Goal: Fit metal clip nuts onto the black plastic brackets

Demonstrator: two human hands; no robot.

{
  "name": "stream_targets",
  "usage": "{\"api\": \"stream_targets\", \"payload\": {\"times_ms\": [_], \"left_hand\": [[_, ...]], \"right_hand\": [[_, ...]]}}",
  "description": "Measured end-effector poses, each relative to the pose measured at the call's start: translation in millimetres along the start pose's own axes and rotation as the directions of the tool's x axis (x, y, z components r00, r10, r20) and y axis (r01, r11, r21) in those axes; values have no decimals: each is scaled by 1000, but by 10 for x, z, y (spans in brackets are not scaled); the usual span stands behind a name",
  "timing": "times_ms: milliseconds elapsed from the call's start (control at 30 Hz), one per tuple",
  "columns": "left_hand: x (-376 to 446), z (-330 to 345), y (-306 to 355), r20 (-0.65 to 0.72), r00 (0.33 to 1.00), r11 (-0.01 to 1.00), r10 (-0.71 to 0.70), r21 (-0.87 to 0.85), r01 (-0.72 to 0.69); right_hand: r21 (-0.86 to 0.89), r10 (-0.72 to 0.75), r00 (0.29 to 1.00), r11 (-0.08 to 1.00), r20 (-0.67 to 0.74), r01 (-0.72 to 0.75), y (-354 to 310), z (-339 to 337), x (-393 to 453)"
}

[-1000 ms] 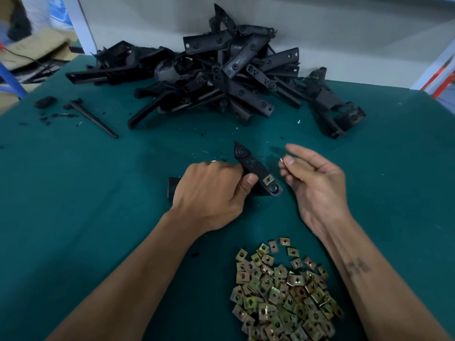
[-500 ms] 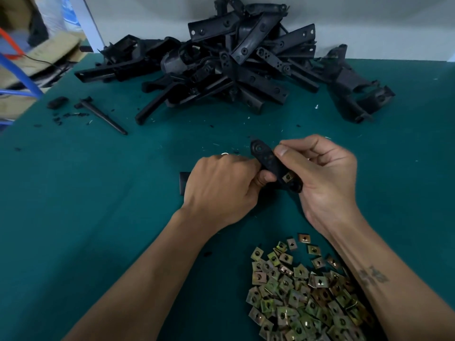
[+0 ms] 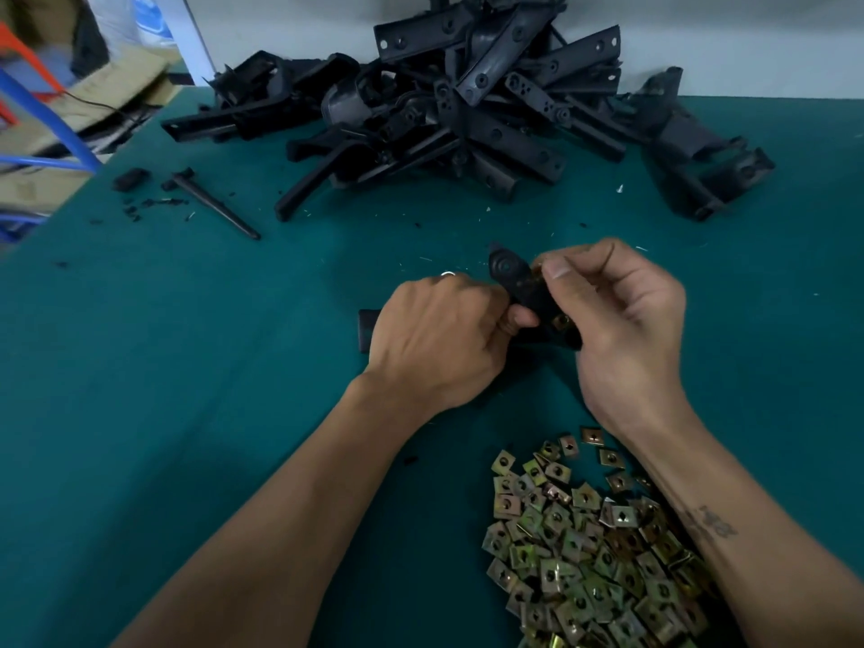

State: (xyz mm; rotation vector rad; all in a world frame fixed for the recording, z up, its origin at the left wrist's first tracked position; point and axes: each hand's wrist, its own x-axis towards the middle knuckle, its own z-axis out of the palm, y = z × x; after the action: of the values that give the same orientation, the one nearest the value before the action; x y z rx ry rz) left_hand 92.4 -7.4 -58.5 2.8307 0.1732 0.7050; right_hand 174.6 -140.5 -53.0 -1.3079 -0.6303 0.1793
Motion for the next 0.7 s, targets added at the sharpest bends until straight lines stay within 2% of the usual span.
{"api": "stream_targets", "payload": {"times_ms": [200,400,567,700], "left_hand": [[4,-11,7,0,1000,1000,11,-27,-11],[-10,-10,-8,-13,999,999,40,-7,-40],[-13,-19,-5,-35,999,999,10,-41,-11],[-9,-10,-10,-7,1000,999,2,-35,-3]], "right_hand": [[77,6,994,997,-112,2,14,58,25],[85,-26,993,996,-119,36,22,77,3],[205,49,996,978,-76,-32,-25,54,-18],[96,105,994,990,24,-107,-42,21,1]]}}
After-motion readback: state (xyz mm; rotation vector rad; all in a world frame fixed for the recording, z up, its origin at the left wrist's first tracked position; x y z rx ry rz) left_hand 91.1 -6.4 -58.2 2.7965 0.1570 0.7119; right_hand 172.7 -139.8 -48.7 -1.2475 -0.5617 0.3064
